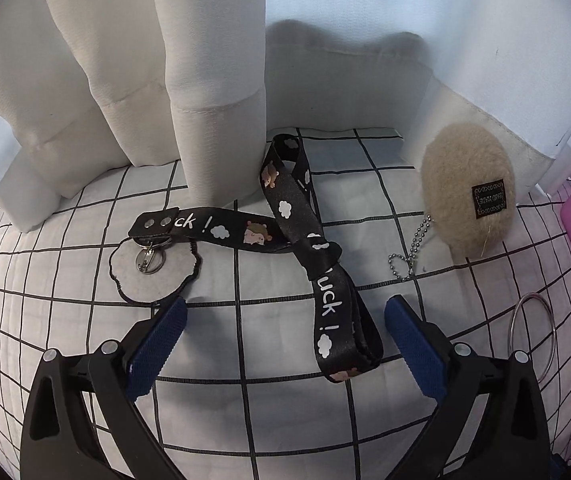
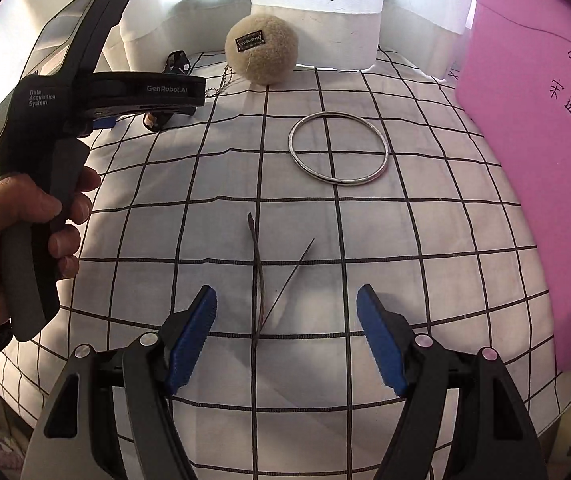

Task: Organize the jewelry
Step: 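Move both tools back over the table toward the black lanyard and hairpins, then close the right tool on the thin hairpins while the left tool grasps the black lanyard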

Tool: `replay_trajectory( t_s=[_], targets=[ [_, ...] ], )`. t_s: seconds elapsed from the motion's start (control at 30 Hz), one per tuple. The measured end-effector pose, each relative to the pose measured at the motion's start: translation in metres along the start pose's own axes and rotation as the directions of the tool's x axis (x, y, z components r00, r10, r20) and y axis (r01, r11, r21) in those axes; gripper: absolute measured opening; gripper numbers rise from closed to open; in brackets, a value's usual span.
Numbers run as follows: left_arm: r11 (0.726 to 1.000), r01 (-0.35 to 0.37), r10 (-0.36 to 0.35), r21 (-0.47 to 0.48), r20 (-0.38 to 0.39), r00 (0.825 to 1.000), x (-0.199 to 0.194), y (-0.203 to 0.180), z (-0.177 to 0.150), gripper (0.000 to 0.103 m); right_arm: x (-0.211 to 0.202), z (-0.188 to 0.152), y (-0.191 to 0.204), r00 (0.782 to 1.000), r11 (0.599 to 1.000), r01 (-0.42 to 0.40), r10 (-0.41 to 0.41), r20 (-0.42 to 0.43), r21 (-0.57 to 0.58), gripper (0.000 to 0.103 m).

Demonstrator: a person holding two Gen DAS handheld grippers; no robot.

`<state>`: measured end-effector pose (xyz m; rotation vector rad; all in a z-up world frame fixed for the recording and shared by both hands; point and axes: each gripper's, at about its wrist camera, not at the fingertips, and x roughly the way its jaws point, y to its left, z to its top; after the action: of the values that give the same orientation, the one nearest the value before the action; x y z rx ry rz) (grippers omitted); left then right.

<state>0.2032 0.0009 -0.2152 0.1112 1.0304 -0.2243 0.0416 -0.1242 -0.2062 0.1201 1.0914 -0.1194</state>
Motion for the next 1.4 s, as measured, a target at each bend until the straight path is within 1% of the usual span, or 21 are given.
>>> replay_trajectory(
  t_s=[0.2, 0.4, 0.43, 0.5, 0.53, 0.57, 0.6, 0.67, 0.7, 0.73, 0.77, 0.8, 0.83, 0.9, 1.0, 1.1, 1.13, 1.27, 1.4],
  targets=[
    [1.000, 0.000, 0.000, 0.004, 0.052, 0.999, 0.000, -0.001, -0.001, 0.098, 0.002, -0.005, 0.004, 0.999, 1.000, 0.027, -0.027, 0.046, -0.008, 0.073],
    [1.000, -0.003, 0.003, 0.002, 0.037, 0.999, 0.001, -0.008, -0.005, 0.097, 0.000, -0.007, 0.006, 0.998, 1.000, 0.027, -0.026, 0.049, -0.006, 0.072],
    [1.000, 0.002, -0.002, 0.003, 0.033, 0.999, 0.001, -0.008, -0.005, 0.096, -0.001, -0.008, 0.007, 0.999, 1.000, 0.022, -0.022, 0.049, -0.007, 0.071],
    [1.000, 0.011, -0.011, 0.012, 0.031, 0.999, 0.000, -0.008, -0.004, 0.095, -0.003, -0.008, 0.009, 0.999, 1.000, 0.015, -0.014, 0.053, -0.020, 0.062],
    [1.000, 0.015, -0.015, 0.017, 0.034, 0.999, -0.002, -0.008, -0.004, 0.091, -0.004, -0.008, 0.011, 0.998, 1.000, 0.012, -0.011, 0.056, -0.028, 0.051],
    [1.000, 0.019, -0.020, 0.025, 0.038, 0.999, -0.004, -0.009, -0.005, 0.087, -0.005, -0.008, 0.014, 0.998, 0.999, 0.008, -0.006, 0.057, -0.037, 0.042],
    [0.999, 0.024, -0.025, 0.032, 0.042, 0.999, -0.006, -0.010, -0.007, 0.084, -0.006, -0.008, 0.016, 0.998, 0.999, 0.004, -0.002, 0.057, -0.046, 0.039],
    [0.999, 0.033, -0.034, 0.043, 0.045, 0.998, -0.009, -0.013, -0.009, 0.071, -0.007, -0.008, 0.021, 0.998, 0.998, -0.001, 0.005, 0.059, -0.061, 0.022],
    [0.998, 0.037, -0.039, 0.045, 0.046, 0.998, -0.010, -0.015, -0.010, 0.067, -0.007, -0.007, 0.022, 0.998, 0.998, 0.000, 0.004, 0.057, -0.066, 0.014],
    [0.998, 0.041, -0.044, 0.046, 0.048, 0.998, -0.012, -0.015, -0.012, 0.058, -0.006, -0.006, 0.021, 0.998, 0.998, -0.007, 0.010, 0.054, -0.065, 0.009],
    [0.998, 0.049, -0.052, 0.047, 0.051, 0.997, -0.014, -0.016, -0.015, 0.045, -0.006, -0.005, 0.020, 0.998, 0.998, -0.015, 0.018, 0.052, -0.061, 0.009],
    [0.998, 0.052, -0.055, 0.047, 0.055, 0.997, -0.016, -0.015, -0.016, 0.034, -0.006, -0.004, 0.019, 0.998, 0.998, -0.027, 0.030, 0.049, -0.053, 0.009],
    [0.997, 0.055, -0.058, 0.046, 0.054, 0.997, -0.018, -0.014, -0.018, 0.012, -0.006, -0.004, 0.017, 0.998, 0.998, -0.041, 0.043, 0.046, -0.042, 0.009],
    [0.997, 0.081, -0.082, 0.018, 0.049, 0.995, -0.021, -0.008, -0.022, 0.011, -0.006, -0.003, 0.014, 0.997, 0.998, -0.059, 0.060, 0.041, -0.029, 0.008],
    [0.996, 0.086, -0.086, -0.003, 0.050, 0.995, -0.025, 0.000, -0.030, 0.009, -0.007, -0.003, 0.012, 0.996, 0.997, -0.078, 0.079, 0.038, -0.021, 0.008],
    [0.993, 0.111, -0.110, -0.028, 0.049, 0.993, -0.033, 0.007, -0.038, 0.009, -0.012, -0.004, 0.011, 0.995, 0.996, -0.092, 0.092, 0.046, -0.019, 0.008],
    [0.991, 0.126, -0.123, -0.040, 0.056, 0.991, -0.038, 0.011, -0.041, 0.009, -0.014, -0.003, 0.010, 0.994, 0.995, -0.093, 0.094, 0.048, -0.020, 0.008],
    [0.987, 0.145, -0.138, -0.069, 0.091, 0.986, -0.059, 0.023, -0.046, 0.009, -0.024, 0.000, 0.007, 0.991, 0.993, -0.119, 0.120, 0.063, -0.013, 0.008],
    [0.988, 0.143, -0.135, -0.052, 0.138, 0.981, -0.089, 0.029, -0.053, 0.009, -0.036, 0.003, 0.005, 0.987, 0.990, -0.137, 0.138, 0.081, -0.012, 0.008]
  ],
)
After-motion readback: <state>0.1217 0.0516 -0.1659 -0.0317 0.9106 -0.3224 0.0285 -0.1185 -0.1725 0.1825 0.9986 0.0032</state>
